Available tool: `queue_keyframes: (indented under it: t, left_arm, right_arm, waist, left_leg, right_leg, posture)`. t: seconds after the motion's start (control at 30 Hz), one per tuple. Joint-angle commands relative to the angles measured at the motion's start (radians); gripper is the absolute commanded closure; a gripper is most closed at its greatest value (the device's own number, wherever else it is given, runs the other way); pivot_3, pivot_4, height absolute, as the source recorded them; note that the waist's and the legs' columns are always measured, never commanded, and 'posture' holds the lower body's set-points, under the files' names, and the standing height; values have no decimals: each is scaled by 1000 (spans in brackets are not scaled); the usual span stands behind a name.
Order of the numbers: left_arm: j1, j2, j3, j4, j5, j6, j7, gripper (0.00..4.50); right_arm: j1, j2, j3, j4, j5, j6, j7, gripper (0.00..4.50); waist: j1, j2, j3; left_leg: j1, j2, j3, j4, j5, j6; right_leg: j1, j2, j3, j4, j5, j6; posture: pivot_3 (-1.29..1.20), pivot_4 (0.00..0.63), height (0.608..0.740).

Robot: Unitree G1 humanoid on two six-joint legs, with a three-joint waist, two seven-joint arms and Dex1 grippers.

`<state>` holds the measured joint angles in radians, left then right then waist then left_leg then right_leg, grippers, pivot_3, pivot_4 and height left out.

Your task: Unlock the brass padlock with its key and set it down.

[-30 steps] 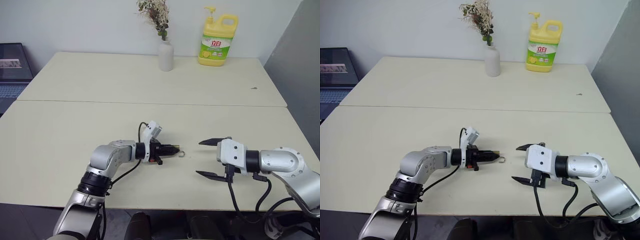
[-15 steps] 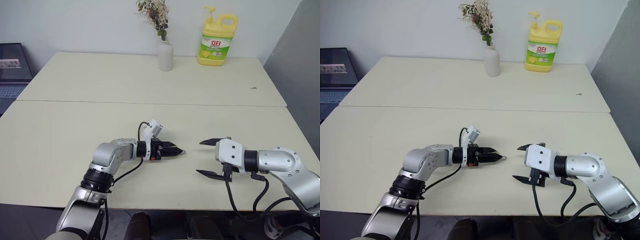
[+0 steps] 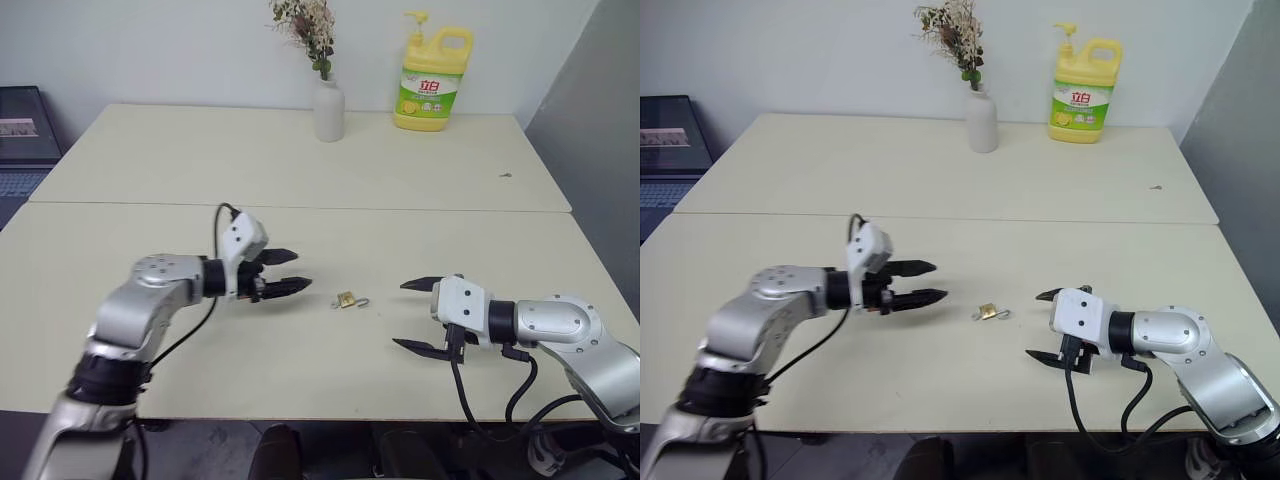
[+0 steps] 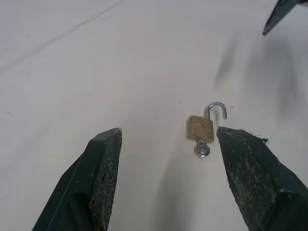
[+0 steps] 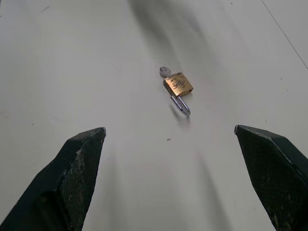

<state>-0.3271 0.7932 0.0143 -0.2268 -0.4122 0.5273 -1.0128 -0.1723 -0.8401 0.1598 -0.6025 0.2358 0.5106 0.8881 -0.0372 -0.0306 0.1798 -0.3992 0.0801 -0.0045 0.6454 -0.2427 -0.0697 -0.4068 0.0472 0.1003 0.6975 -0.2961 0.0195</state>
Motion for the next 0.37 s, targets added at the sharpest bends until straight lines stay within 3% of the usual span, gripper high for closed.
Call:
queue_keyframes:
  t: [0.03, 0.2, 0.37]
  left_arm:
    - [56, 30, 37, -82, 20, -60, 2, 1204]
    - [183, 71, 83, -153, -5, -94, -33, 1204]
    - [209, 81, 91, -179, -48, -77, -63, 1204]
  right_arm:
    - [4, 3, -45, -9, 18, -5, -4, 0]
    - [22, -18, -70, 32, 29, -26, 24, 0]
    - [17, -24, -67, 67, 25, -60, 50, 0]
  waist:
    - [3, 0, 0]
    - [5, 0, 0]
    - [5, 0, 0]
  left_leg:
    - [0, 0, 0, 0, 0, 0]
    - [0, 0, 1, 0, 0, 0]
    - [0, 0, 2, 0, 0, 0]
  right_leg:
    - [0, 0, 0, 0, 0, 0]
    - [0, -1, 0, 0, 0, 0]
    - [0, 0, 0, 0, 0, 0]
  posture:
    - [0, 150, 740]
    - [0, 150, 740]
    - [0, 150, 740]
